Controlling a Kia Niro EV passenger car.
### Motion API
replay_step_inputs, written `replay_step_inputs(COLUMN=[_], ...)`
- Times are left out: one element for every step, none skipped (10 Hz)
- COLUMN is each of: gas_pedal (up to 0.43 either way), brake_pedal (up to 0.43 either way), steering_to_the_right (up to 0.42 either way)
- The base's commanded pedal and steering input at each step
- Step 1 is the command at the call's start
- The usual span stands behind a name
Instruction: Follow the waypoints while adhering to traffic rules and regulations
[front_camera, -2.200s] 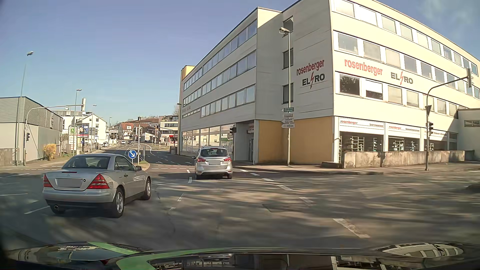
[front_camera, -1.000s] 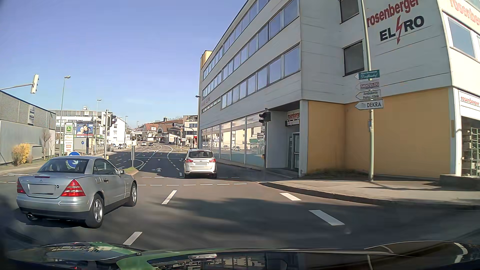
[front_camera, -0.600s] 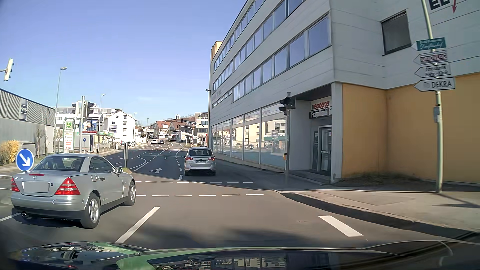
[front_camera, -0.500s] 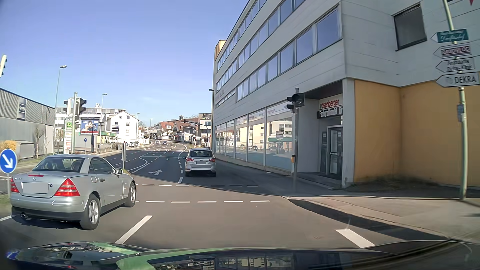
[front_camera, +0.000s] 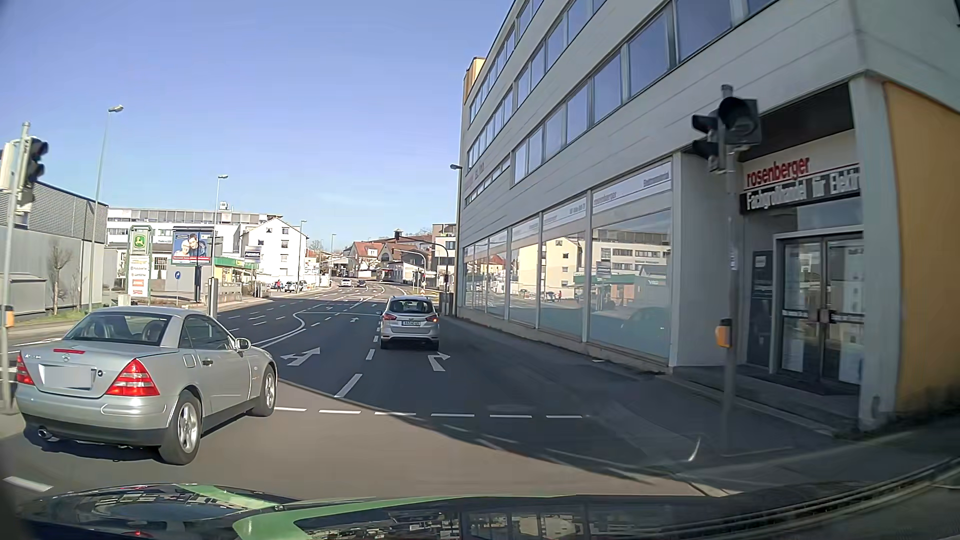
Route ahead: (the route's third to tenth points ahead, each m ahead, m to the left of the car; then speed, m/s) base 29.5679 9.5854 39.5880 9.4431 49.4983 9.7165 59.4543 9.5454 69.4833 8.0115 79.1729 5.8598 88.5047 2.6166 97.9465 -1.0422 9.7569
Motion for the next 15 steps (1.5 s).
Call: replay_step_inputs(gas_pedal=[0.047,0.047,0.047,0.047,0.047,0.047,0.047,0.047,0.047,0.047,0.047,0.047,0.047,0.047,0.047], brake_pedal=[0.0,0.0,0.0,0.0,0.0,0.0,0.0,0.0,0.0,0.0,0.0,0.0,0.0,0.0,0.0], steering_to_the_right=[-0.066,-0.066,-0.066,-0.063,-0.06,-0.055,-0.05,-0.047,-0.045,-0.04,-0.034,-0.028,-0.025,-0.021,-0.016])
